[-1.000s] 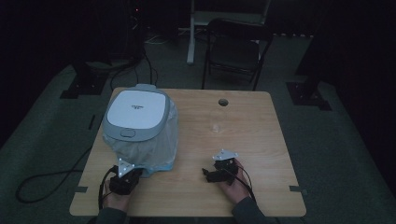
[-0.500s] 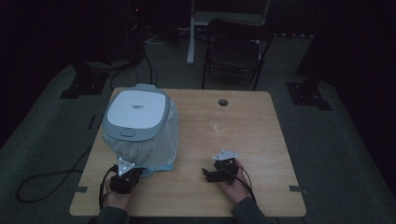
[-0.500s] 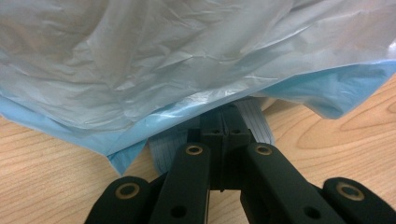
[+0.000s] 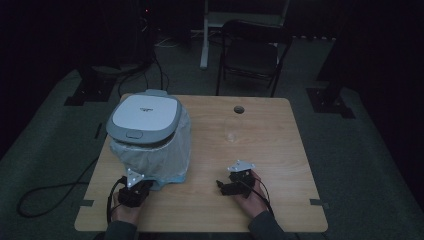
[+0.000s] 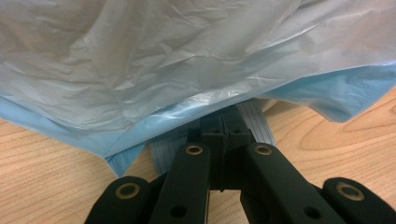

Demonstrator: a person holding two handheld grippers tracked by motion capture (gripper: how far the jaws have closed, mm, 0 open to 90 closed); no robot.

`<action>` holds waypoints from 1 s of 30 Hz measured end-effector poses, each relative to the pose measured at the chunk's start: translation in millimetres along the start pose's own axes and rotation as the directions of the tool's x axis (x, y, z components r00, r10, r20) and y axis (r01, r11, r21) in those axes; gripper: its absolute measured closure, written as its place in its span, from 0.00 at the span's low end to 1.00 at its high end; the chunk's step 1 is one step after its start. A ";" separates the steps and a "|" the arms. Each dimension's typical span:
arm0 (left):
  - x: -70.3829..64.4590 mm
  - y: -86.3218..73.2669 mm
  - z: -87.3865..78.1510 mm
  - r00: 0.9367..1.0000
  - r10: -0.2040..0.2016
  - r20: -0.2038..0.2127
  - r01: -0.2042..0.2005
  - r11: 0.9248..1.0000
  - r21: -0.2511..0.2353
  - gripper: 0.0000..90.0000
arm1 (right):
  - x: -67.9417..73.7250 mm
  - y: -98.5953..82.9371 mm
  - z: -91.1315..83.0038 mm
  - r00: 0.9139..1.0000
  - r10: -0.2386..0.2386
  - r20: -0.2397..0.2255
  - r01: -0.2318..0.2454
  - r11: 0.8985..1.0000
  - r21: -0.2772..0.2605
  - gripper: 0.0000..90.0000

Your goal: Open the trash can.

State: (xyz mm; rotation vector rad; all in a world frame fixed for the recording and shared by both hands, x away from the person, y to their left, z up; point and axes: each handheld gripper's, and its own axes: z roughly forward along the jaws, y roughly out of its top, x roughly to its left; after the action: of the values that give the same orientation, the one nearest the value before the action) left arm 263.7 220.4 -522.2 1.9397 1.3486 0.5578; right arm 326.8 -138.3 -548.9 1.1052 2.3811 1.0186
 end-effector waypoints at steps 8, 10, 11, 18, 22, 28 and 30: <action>0.2 -0.2 0.8 1.000 0.000 -0.002 0.000 1.000 0.002 1.00 | 0.0 0.0 0.0 1.000 0.000 -0.001 0.000 1.000 0.000 0.14; -0.4 -0.4 1.4 1.000 0.004 -0.004 -0.004 1.000 0.003 1.00 | 0.0 0.0 0.0 1.000 0.000 0.000 0.000 1.000 0.000 0.14; -1.6 -0.3 1.7 1.000 0.011 -0.013 -0.011 1.000 0.004 1.00 | 0.0 0.0 0.0 1.000 0.000 0.000 0.000 1.000 0.000 0.14; -2.1 -0.6 3.6 1.000 0.011 -0.018 -0.011 1.000 0.017 1.00 | 0.0 0.0 0.1 1.000 0.001 0.000 -0.001 1.000 -0.001 0.14; -2.1 -0.6 4.4 1.000 0.014 -0.020 -0.014 1.000 0.027 1.00 | 0.0 0.0 0.1 1.000 0.000 -0.001 0.000 1.000 -0.001 0.14; -2.0 -0.7 5.3 1.000 0.012 -0.019 -0.012 1.000 0.028 1.00 | -0.1 0.1 0.2 1.000 -0.002 -0.001 0.002 1.000 -0.001 0.14; -2.1 -0.6 5.4 1.000 0.013 -0.019 -0.012 0.999 0.030 1.00 | -0.1 0.5 0.6 1.000 -0.006 -0.001 0.006 1.000 -0.001 0.14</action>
State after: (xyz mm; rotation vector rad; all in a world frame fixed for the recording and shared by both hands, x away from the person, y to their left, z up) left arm 266.3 216.9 -526.1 1.9724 1.3645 0.5671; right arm 327.4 -137.9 -549.0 1.0970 2.3830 1.0184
